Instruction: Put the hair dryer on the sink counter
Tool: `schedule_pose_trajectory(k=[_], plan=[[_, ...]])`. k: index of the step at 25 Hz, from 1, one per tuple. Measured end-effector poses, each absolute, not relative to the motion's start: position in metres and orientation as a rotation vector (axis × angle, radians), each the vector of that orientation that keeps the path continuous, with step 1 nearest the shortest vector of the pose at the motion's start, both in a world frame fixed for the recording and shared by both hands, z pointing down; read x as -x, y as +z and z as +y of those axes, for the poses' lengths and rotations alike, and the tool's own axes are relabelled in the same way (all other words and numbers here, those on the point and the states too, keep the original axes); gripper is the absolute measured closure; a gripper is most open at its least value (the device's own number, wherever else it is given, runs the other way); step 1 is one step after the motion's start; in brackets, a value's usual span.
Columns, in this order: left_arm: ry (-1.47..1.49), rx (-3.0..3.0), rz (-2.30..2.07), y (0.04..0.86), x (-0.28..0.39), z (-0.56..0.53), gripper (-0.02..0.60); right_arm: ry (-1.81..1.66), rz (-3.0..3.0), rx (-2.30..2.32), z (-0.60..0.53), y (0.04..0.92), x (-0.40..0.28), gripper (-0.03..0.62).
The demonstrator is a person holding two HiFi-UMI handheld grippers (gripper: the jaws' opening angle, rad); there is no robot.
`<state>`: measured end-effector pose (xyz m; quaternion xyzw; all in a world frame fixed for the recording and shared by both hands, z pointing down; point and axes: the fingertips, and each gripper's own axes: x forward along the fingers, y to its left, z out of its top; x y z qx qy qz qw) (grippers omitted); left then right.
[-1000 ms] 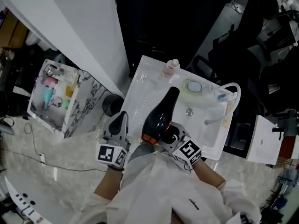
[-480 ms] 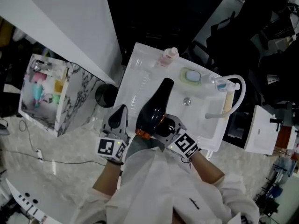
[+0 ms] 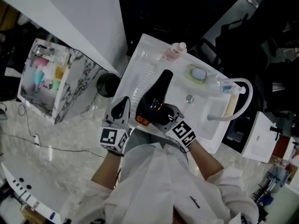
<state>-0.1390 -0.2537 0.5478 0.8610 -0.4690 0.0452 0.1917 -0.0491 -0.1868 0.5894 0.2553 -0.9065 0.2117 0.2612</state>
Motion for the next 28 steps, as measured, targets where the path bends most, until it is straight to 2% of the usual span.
schedule_pose_trajectory(k=[10,28], plan=[[0.288,-2.430,-1.310,0.587,0.122,-0.274,0.558,0.600,-2.351,-0.606,-0.196,0.648,0.037,0.306],[0.289,-2.407,-1.277,0.612,0.127,-0.281,0.558,0.597,-2.228,-0.482,-0.214,0.711,0.058,0.304]])
